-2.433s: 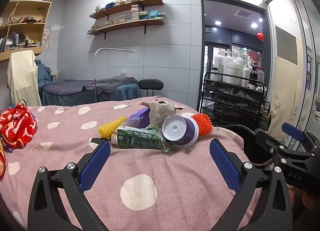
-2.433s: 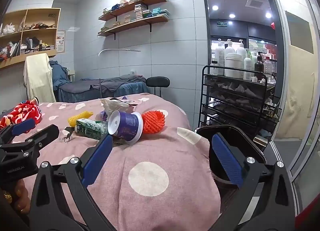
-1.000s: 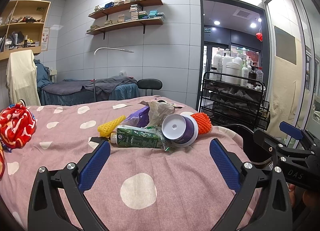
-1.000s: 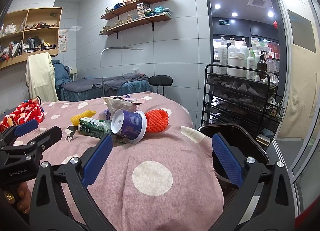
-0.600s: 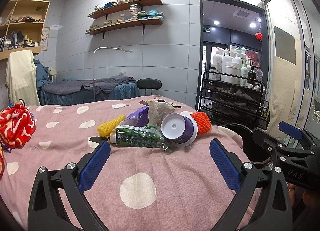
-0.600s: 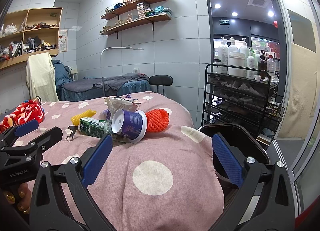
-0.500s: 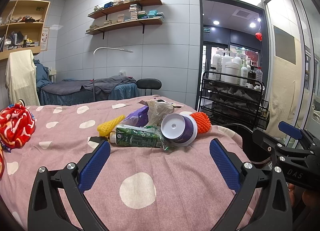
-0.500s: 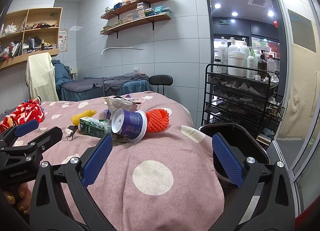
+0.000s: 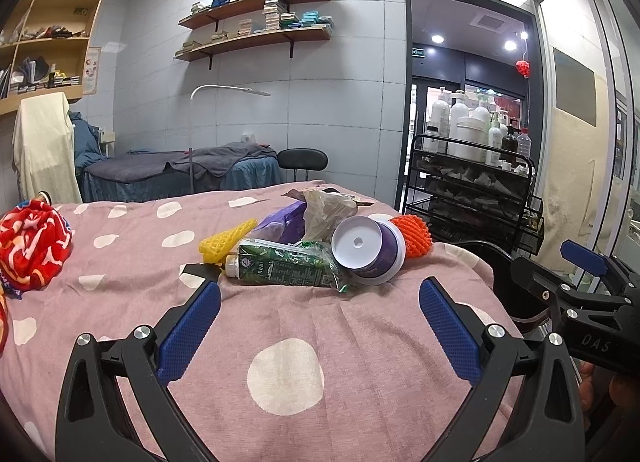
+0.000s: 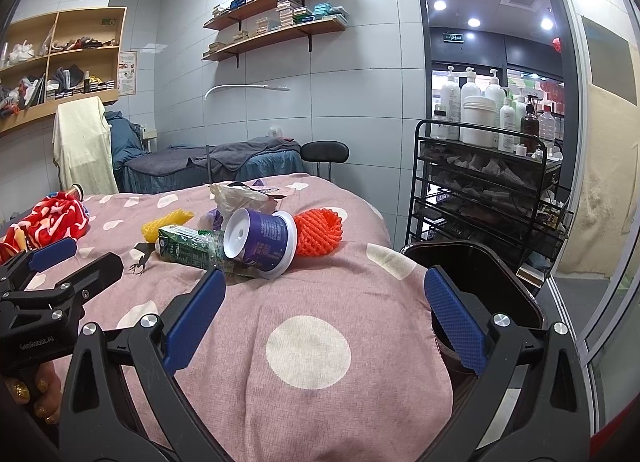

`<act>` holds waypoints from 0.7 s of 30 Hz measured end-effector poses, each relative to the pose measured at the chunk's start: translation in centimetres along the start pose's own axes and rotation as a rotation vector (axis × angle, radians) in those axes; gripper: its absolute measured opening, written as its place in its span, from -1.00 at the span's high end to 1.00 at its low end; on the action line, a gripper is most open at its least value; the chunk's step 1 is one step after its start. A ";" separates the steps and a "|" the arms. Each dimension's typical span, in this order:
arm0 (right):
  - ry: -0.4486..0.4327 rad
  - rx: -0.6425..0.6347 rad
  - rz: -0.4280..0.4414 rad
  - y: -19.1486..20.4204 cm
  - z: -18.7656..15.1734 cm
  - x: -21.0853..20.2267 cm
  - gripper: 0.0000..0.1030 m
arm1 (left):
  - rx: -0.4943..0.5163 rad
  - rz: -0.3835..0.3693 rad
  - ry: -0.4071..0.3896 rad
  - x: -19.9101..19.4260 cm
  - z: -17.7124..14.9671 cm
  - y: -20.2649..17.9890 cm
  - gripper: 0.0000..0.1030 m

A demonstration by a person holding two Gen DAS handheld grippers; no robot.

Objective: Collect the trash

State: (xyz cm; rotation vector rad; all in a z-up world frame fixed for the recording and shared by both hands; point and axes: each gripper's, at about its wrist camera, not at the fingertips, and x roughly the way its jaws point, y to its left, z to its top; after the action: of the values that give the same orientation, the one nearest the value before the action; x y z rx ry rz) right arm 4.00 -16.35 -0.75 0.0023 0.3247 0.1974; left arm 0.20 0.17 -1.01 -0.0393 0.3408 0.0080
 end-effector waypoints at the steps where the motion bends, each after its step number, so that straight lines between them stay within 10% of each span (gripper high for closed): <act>1: 0.004 -0.001 0.000 0.0 0.0 0.1 -0.91 | 0.000 0.001 0.001 0.0 0.0 0.2 -0.90; 21: 0.147 -0.089 0.065 1.7 0.5 4.9 -0.91 | 0.016 0.021 0.132 3.5 -0.1 3.2 -0.90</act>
State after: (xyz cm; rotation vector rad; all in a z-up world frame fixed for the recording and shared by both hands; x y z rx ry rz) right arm 8.40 -13.69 -1.81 -0.0896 0.4622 0.2766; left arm 3.39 3.35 -2.40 -0.0203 0.4736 0.0238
